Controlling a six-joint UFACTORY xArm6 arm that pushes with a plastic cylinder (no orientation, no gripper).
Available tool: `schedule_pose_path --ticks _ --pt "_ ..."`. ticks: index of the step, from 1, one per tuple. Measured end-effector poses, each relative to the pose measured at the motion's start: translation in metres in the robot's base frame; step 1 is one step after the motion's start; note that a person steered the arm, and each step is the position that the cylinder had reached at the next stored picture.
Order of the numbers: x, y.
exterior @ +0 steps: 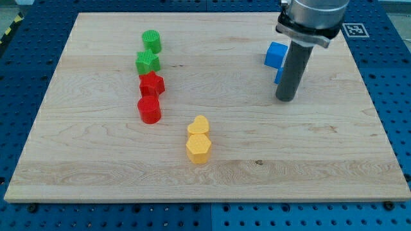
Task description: Separate the yellow heart and yellow hexagon
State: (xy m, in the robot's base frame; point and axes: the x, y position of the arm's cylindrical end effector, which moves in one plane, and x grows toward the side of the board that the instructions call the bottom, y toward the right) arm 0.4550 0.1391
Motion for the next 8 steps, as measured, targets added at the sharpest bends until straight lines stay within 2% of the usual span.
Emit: schedule_pose_path --ticks 2,3,5,6,7,8 --pt "0.113 0.000" --pt "0.147 -0.028" --pt "0.158 -0.146" --pt "0.145 -0.204" --pt "0.109 -0.210" --pt "0.097 -0.208"
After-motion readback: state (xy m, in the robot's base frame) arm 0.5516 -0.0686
